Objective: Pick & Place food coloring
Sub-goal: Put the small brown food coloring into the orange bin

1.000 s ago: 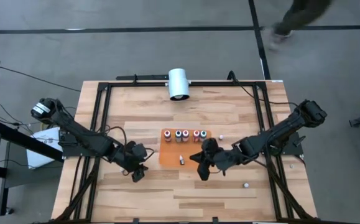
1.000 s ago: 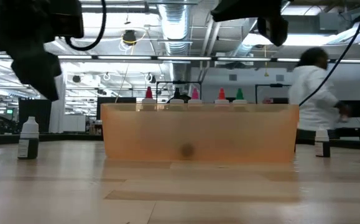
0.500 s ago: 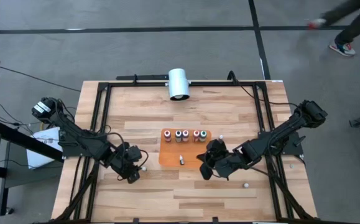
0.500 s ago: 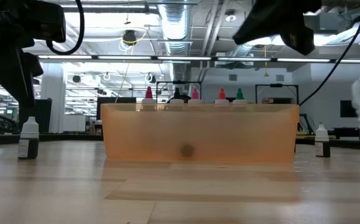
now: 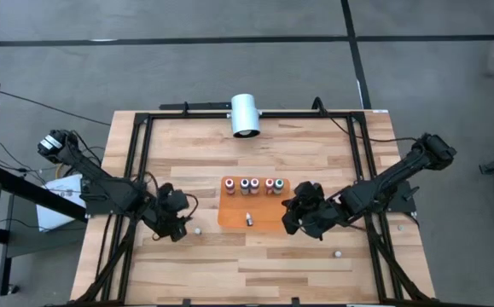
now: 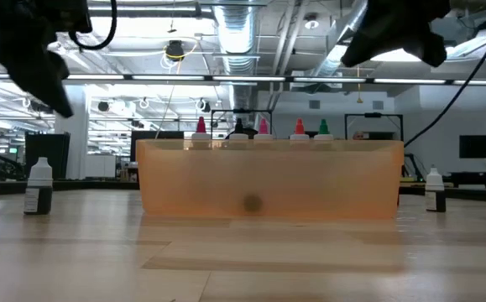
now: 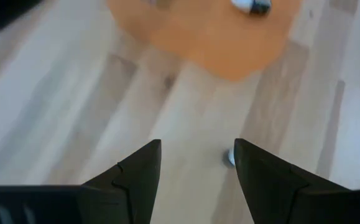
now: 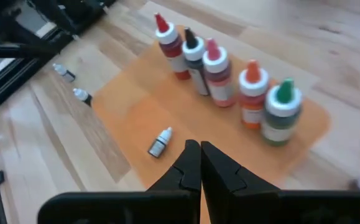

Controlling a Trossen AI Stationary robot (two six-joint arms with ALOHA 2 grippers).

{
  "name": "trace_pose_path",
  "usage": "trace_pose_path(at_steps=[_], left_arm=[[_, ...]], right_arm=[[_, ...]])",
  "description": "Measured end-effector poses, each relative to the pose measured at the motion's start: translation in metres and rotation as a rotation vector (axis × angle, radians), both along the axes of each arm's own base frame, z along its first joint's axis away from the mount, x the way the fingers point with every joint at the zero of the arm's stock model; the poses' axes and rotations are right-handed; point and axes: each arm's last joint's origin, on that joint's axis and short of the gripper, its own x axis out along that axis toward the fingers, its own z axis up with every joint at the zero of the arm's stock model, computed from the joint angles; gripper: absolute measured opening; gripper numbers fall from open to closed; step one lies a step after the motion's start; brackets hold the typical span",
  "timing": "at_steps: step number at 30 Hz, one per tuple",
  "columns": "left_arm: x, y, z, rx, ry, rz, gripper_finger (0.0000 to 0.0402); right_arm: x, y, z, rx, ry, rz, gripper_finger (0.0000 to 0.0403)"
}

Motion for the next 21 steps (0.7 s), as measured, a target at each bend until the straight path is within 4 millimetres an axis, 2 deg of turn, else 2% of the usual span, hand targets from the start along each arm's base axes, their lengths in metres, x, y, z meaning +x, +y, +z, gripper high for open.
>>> trace_pose_path(at_steps=[4, 10, 13, 21], left_arm=[[-0.011, 0.015, 0.015, 0.031, -0.049, 0.021, 0.0194], [-0.030, 0.038, 0.032, 0.066, -0.137, 0.055, 0.0194], [-0.041, 0.049, 0.026, 0.043, -0.193, 0.081, 0.0194], [-0.068, 0.067, -0.007, -0.061, -0.345, 0.106, 0.0194]], right_arm=[[-0.017, -0.010, 0.009, -0.001, 0.042, -0.030, 0.0000], [-0.046, -0.025, 0.013, 0.042, 0.190, -0.130, 0.0000], [-0.054, -0.029, 0.014, 0.065, 0.234, -0.156, 0.0000], [-0.054, -0.030, 0.012, 0.006, 0.296, -0.091, 0.0000]])
